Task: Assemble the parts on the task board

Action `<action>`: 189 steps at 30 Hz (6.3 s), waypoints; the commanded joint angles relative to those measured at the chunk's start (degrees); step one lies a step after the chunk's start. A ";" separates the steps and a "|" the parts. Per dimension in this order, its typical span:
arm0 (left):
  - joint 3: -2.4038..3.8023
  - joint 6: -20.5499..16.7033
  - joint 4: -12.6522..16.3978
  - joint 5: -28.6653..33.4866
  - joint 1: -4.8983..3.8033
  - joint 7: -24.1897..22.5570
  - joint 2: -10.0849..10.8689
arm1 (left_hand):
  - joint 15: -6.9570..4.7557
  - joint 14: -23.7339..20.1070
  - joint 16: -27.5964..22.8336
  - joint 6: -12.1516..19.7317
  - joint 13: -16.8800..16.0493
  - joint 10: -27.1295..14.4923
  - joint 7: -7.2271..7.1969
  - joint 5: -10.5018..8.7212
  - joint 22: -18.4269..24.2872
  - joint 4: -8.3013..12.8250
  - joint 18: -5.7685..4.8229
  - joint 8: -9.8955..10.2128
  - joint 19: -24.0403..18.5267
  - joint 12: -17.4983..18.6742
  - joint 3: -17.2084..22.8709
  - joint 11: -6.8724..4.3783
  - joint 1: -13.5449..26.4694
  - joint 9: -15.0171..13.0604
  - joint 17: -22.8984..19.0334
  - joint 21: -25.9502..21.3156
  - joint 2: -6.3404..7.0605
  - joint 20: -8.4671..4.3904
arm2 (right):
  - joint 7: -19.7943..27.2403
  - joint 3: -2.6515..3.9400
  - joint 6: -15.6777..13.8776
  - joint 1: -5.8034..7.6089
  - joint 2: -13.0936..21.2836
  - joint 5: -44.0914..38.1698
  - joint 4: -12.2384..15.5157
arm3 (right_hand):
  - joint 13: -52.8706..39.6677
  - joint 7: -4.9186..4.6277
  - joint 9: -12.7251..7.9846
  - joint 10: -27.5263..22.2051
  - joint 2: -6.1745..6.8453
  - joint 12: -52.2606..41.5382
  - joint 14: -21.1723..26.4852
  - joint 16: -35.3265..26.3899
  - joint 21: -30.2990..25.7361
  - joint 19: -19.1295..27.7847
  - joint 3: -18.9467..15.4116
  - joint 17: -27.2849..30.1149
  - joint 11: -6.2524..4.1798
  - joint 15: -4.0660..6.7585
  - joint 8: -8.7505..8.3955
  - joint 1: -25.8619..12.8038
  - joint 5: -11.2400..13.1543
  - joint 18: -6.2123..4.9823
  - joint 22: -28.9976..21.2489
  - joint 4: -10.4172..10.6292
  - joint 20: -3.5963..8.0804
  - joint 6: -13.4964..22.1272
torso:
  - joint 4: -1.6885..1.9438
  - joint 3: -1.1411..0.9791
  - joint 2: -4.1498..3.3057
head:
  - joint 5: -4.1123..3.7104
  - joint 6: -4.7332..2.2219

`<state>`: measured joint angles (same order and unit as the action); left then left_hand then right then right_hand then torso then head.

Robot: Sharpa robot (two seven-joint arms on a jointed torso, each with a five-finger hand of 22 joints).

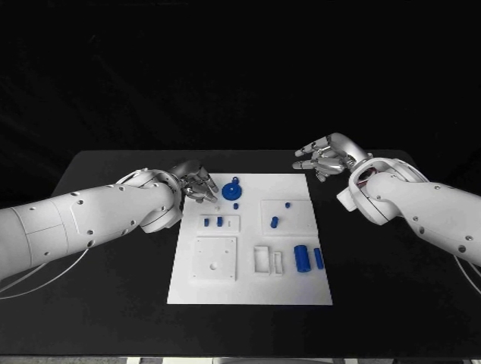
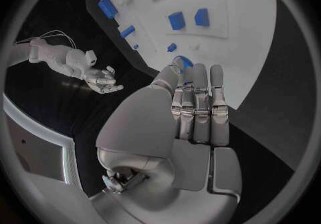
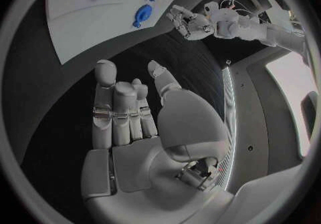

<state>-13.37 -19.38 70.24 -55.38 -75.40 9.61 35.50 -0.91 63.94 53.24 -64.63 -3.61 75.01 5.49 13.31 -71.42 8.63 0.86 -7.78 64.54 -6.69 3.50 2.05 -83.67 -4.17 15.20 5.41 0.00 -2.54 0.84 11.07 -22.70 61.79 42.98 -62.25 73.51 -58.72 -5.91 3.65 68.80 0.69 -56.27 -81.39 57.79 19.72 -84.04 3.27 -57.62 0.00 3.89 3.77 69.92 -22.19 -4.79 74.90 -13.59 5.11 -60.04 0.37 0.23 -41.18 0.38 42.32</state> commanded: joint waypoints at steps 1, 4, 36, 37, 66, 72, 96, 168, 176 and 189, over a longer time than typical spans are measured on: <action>-0.04 -4.05 -0.68 -3.77 -0.08 -7.70 -1.14 | 0.23 -0.56 0.43 -0.71 0.06 -0.51 -0.37 -2.86 -3.59 2.02 1.09 2.13 -1.06 2.53 0.66 0.63 0.14 0.05 0.37 0.85 -0.04 0.33 | 0.51 0.03 0.46 -0.03 -0.13 -0.07 -0.02 | 0.07 -0.26 -0.08 0.34 0.02 0.23 -0.38 -0.12 0.02 -1.75 0.01 0.04 -0.10 0.11 -0.24 -0.63 -0.36 -0.85 1.99 0.16 0.01 0.17 | -0.05 -0.02 -0.01 | -0.11 -0.17; -0.08 -4.06 -1.21 -6.88 -0.07 -8.86 -2.00 | 0.26 -0.28 0.73 -0.96 0.14 -1.53 -0.85 -3.60 -4.75 3.20 1.52 3.47 -1.00 3.08 1.00 0.95 0.39 -0.01 0.58 1.00 0.25 0.50 | 0.50 0.03 0.48 -0.03 -0.18 -0.07 -0.03 | 0.06 -0.26 -0.08 0.35 0.02 0.22 -0.38 -0.12 0.03 -1.76 0.01 0.04 -0.10 0.11 -0.24 -0.62 -0.36 -0.85 2.00 0.16 0.01 0.16 | -0.03 -0.07 0.01 | -0.23 -0.16; -0.31 5.42 -9.46 -23.40 0.65 -8.19 -10.80 | 0.90 0.67 1.72 2.79 0.20 -7.78 0.50 -3.35 -4.49 5.92 2.54 4.18 1.38 3.27 1.78 2.67 4.39 0.32 0.62 -1.33 1.59 1.46 | 0.41 0.02 0.50 -0.03 -0.46 -0.07 0.49 | -0.02 -0.24 -0.08 0.44 0.01 0.13 -0.43 -0.06 0.13 -1.82 0.02 -0.02 -0.12 0.12 -0.23 -0.44 -0.37 -0.83 2.04 0.16 0.02 0.11 | 0.00 -0.03 -0.04 | -1.01 -0.17; -0.31 5.90 -9.62 -23.56 0.68 -8.10 -10.92 | 0.92 0.67 1.72 2.82 0.20 -7.92 0.41 -3.51 -4.46 5.79 2.51 4.17 1.39 3.28 1.71 2.68 4.52 0.32 0.61 -1.38 1.59 1.48 | 0.40 0.02 0.50 -0.03 -0.45 -0.07 0.51 | -0.02 -0.24 -0.08 0.44 0.01 0.13 -0.43 -0.06 0.13 -1.82 0.02 -0.02 -0.12 0.12 -0.23 -0.44 -0.37 -0.83 2.04 0.16 0.02 0.11 | 0.04 -0.01 -0.03 | -1.06 -0.12; -0.31 8.58 -12.67 -24.52 2.38 -9.02 -12.58 | 0.09 1.26 3.14 0.97 0.29 -8.30 -0.18 -2.94 -4.94 5.68 2.28 4.18 1.84 3.40 3.32 2.11 4.49 0.40 0.81 -0.30 -0.50 0.60 | 0.51 0.02 0.21 -0.02 -0.33 -0.07 0.88 | 3.53 -0.24 -0.08 -0.43 0.03 3.72 -0.25 -0.99 -1.27 -1.72 0.01 0.81 -0.23 0.20 -0.24 -0.49 -0.42 -0.78 1.65 0.01 0.09 0.17 | 0.08 0.00 0.07 | -1.29 0.25; -0.31 8.64 -13.47 -24.44 2.59 -9.51 -12.94 | -0.07 1.84 3.63 0.42 0.31 -8.10 -0.20 -2.86 -4.96 5.48 2.41 4.19 1.57 3.41 4.45 1.97 4.88 0.43 0.86 1.26 -1.10 0.45 | 0.50 0.02 0.25 -0.02 -0.33 -0.07 0.97 | 3.53 -0.24 -0.08 -0.43 0.03 3.72 -0.25 -0.99 -1.27 -1.72 0.01 0.81 -0.23 0.20 -0.24 -0.49 -0.42 -0.78 1.65 0.01 0.09 0.17 | 0.11 0.00 0.08 | -1.42 0.23; -0.30 9.09 -16.05 -23.37 3.49 -11.02 -13.99 | -0.62 5.23 5.70 -0.16 0.31 -7.22 0.03 -2.92 -4.88 2.44 3.10 4.17 1.90 3.40 7.99 1.73 4.99 0.48 1.61 8.35 -1.63 -0.05 | 0.46 0.02 0.29 -0.02 -0.44 -0.08 1.06 | 3.59 -0.21 -0.08 -0.33 0.00 3.29 -0.31 -0.91 -1.20 -1.84 0.06 0.74 -0.25 0.22 -0.24 -0.41 -0.38 -0.75 1.74 -0.08 0.12 0.07 | 0.15 -0.01 0.09 | -1.59 0.48; 5.02 11.37 -5.25 -11.34 2.43 -8.52 -0.67 | -0.67 7.35 7.54 -4.65 0.30 -2.31 0.00 -2.45 -4.78 2.84 3.77 4.18 1.74 3.39 6.90 0.91 4.36 0.45 2.40 12.30 -3.53 -0.14 | 0.31 0.02 0.32 -0.02 0.46 -0.13 1.39 | 3.61 -0.18 -0.08 -0.23 -0.04 2.74 -0.40 -0.79 -1.06 -1.92 0.51 0.60 -0.29 0.25 -0.23 -0.56 -0.61 -0.72 1.85 -0.43 0.16 -0.11 | 0.31 -0.02 0.09 | -0.35 -0.09; 4.49 11.91 -5.89 -12.32 2.52 -8.40 -1.09 | -0.68 7.36 7.55 -4.69 0.30 -2.28 0.02 -2.44 -4.81 2.85 3.81 4.17 1.72 3.40 6.92 0.90 4.17 0.45 2.40 12.37 -3.54 -0.15 | 0.32 0.02 0.36 -0.02 0.40 -0.13 1.40 | 3.61 -0.18 -0.08 -0.23 -0.04 2.74 -0.40 -0.79 -1.06 -1.92 0.51 0.60 -0.29 0.25 -0.23 -0.56 -0.61 -0.72 1.85 -0.43 0.16 -0.11 | 0.11 0.01 0.08 | 0.00 -0.07; 3.52 10.85 -7.74 -13.02 3.60 -8.99 -2.89 | -0.68 7.46 7.67 -4.56 0.30 -2.38 0.04 -2.50 -4.81 2.79 3.85 4.18 1.79 3.40 6.92 0.93 4.13 0.45 2.45 12.54 -3.50 -0.14 | 0.33 0.02 0.36 -0.02 0.36 -0.13 1.37 | 3.61 -0.18 -0.08 -0.23 -0.04 2.74 -0.40 -0.79 -1.06 -1.92 0.51 0.60 -0.29 0.25 -0.23 -0.56 -0.61 -0.72 1.85 -0.43 0.16 -0.11 | 0.11 -0.06 0.10 | -0.08 -0.06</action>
<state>-9.84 -8.68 62.54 -67.92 -71.87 1.09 32.89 -1.53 71.14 60.52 -68.85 -3.35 72.59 5.52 10.56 -74.92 11.24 5.31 -3.49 66.33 -3.48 10.47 2.87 -79.38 -3.66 17.59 17.62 -3.24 -2.66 0.79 11.07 -22.72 61.80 43.38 -62.24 74.81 -55.13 -5.91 3.65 68.60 0.69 -53.17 -81.58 56.96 18.62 -84.04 3.52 -56.94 -0.20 4.09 3.77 69.92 -22.41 -4.79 74.90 -13.83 5.11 -60.04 0.49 0.19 -41.09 0.36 42.21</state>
